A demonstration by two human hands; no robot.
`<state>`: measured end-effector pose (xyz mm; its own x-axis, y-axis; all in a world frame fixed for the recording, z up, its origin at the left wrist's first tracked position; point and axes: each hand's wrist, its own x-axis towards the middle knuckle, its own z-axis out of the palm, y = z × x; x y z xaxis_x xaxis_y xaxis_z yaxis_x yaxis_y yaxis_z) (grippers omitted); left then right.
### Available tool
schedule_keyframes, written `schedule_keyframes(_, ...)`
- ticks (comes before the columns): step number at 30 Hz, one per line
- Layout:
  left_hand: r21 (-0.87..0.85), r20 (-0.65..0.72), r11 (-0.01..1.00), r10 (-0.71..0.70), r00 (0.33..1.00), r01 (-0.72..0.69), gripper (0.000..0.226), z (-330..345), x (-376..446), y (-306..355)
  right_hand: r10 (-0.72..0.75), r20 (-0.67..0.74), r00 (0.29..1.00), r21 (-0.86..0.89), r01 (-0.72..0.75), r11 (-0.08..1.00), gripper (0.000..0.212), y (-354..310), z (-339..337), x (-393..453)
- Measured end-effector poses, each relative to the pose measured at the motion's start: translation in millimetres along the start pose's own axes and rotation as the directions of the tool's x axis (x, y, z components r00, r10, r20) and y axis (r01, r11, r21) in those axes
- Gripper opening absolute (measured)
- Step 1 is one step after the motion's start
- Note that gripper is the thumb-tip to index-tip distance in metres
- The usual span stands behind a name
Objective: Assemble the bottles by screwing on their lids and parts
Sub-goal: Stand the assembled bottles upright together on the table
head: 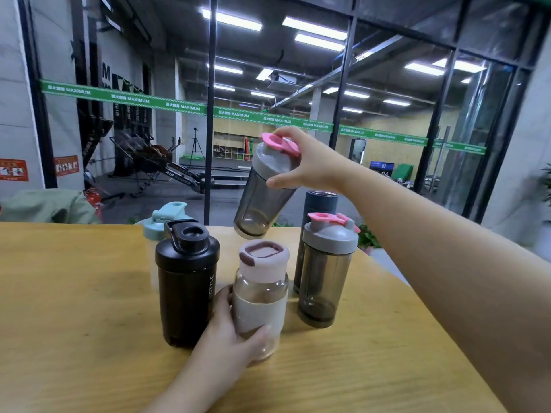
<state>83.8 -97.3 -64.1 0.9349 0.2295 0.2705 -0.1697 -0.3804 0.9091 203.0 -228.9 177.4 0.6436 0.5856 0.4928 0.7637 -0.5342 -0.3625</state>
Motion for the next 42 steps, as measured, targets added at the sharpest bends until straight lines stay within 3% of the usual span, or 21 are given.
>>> schedule_keyframes(11,0.01,-0.034,1.0,0.016,0.999,-0.016,0.094,4.1,-7.7,8.6,-0.061,-0.218,0.974,0.159,0.097,0.983,0.08,-2.3,-49.8,-61.8)
schedule_keyframes(21,0.038,-0.057,0.999,0.024,0.998,-0.022,0.093,7.0,-13.8,15.0,-0.043,-0.251,0.967,0.253,0.108,0.962,0.073,-1.7,-99.5,-109.9)
schedule_keyframes(25,0.032,-0.072,0.999,0.039,0.997,-0.037,0.089,9.8,-15.0,18.0,-0.025,-0.161,0.987,0.305,0.073,0.95,0.074,6.8,-115.5,-123.2)
schedule_keyframes(28,0.018,-0.058,0.999,0.033,0.998,-0.032,0.089,9.5,-13.9,18.0,0.021,-0.006,1.0,0.3,-0.018,0.954,0.079,10.4,-114.1,-129.6)
schedule_keyframes(30,0.027,-0.052,0.999,0.03,0.998,-0.029,0.09,8.5,-12.6,16.1,0.047,0.111,0.993,0.242,-0.073,0.968,0.083,12.2,-104.7,-133.7)
schedule_keyframes(33,0.051,-0.042,0.998,0.047,0.998,-0.045,0.084,7.5,-11.6,13.1,0.081,0.245,0.966,0.129,-0.115,0.985,0.071,15.8,-82.5,-139.5)
schedule_keyframes(42,0.102,-0.053,0.994,0.034,0.998,-0.029,0.089,6.3,-8.6,8.1,0.196,0.362,0.911,-0.019,-0.202,0.979,0.068,33.6,-39.9,-150.6)
